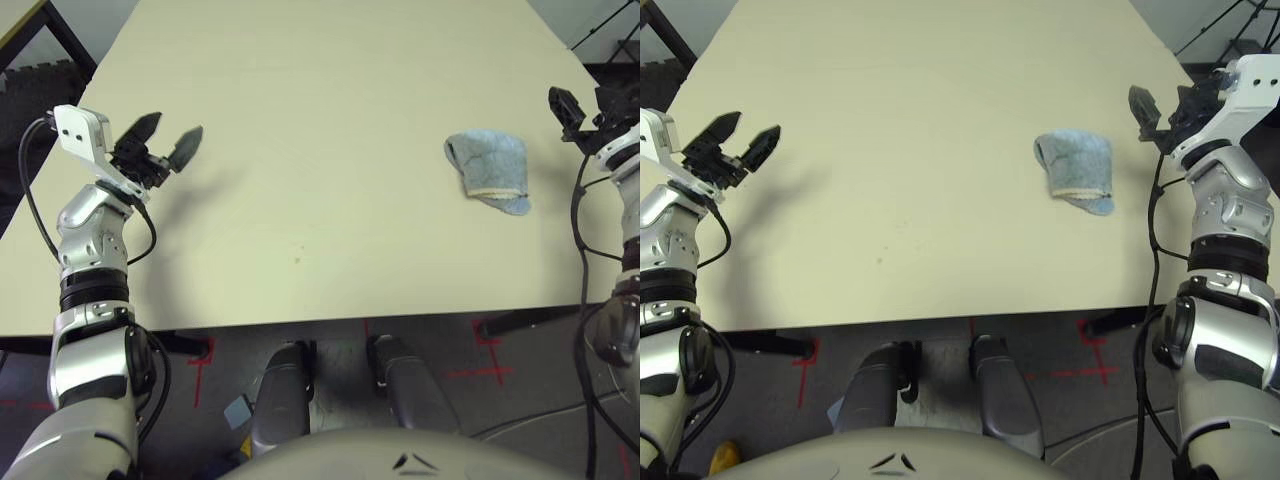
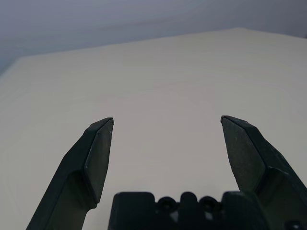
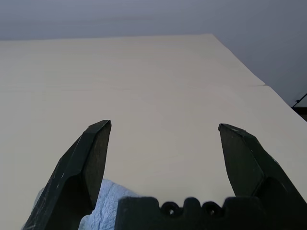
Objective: Wipe the water off the table with a rag.
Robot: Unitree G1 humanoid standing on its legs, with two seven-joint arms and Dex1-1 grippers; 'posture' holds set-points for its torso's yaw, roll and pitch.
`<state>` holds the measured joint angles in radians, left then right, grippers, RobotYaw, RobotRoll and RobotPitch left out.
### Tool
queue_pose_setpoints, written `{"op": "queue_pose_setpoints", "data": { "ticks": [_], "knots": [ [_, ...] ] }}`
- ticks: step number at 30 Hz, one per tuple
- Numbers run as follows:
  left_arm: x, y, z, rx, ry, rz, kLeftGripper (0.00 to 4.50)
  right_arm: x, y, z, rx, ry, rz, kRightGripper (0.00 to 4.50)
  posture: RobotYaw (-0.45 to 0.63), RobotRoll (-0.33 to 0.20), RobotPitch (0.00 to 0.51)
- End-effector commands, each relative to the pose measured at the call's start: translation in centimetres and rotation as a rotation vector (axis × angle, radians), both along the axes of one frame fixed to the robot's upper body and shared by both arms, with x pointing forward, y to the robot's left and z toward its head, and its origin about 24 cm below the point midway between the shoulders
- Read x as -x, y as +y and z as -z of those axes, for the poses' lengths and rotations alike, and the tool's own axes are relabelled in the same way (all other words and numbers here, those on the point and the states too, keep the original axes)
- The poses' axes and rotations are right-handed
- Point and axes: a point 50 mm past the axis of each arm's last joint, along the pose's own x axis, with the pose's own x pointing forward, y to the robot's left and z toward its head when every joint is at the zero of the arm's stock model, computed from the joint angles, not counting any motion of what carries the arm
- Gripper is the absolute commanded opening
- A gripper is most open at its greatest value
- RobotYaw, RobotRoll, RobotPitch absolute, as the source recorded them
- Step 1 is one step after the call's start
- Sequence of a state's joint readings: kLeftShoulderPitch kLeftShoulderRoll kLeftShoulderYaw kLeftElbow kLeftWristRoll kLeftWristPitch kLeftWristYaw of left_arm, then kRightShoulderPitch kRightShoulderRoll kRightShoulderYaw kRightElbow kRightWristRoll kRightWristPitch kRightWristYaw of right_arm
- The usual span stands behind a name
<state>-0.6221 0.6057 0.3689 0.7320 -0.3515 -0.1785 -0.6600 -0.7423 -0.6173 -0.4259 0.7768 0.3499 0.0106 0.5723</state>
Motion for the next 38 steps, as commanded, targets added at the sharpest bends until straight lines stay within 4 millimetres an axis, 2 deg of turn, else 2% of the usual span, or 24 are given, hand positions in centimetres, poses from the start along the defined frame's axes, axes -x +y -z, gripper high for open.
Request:
{"op": "queue_pose_setpoints", "data": {
  "ticks": [1, 12, 26, 38],
  "knots": [
    [0.3, 1.1, 0.9, 0.000, 0.001, -0.154, 4.50, 0.7, -0.7, 1.5, -0.018, -0.004, 0.028, 4.46, -0.08, 0.000, 0.171],
    [0.1, 2.1, 1.2, 0.013, -0.026, -0.339, 4.50, 1.7, -1.6, 2.8, 0.002, -0.025, 0.069, 4.46, -0.09, 0.000, 0.190],
    [-0.2, 2.5, 1.3, 0.018, -0.027, -0.379, 4.50, 1.7, -1.5, 2.9, -0.008, -0.043, 0.076, 4.46, -0.08, 0.000, 0.182],
    [-0.6, 1.8, 1.4, 0.021, -0.023, -0.350, 4.50, 1.3, -0.9, 2.5, -0.011, -0.059, 0.057, 4.46, -0.10, 0.000, 0.183]
  ]
}}
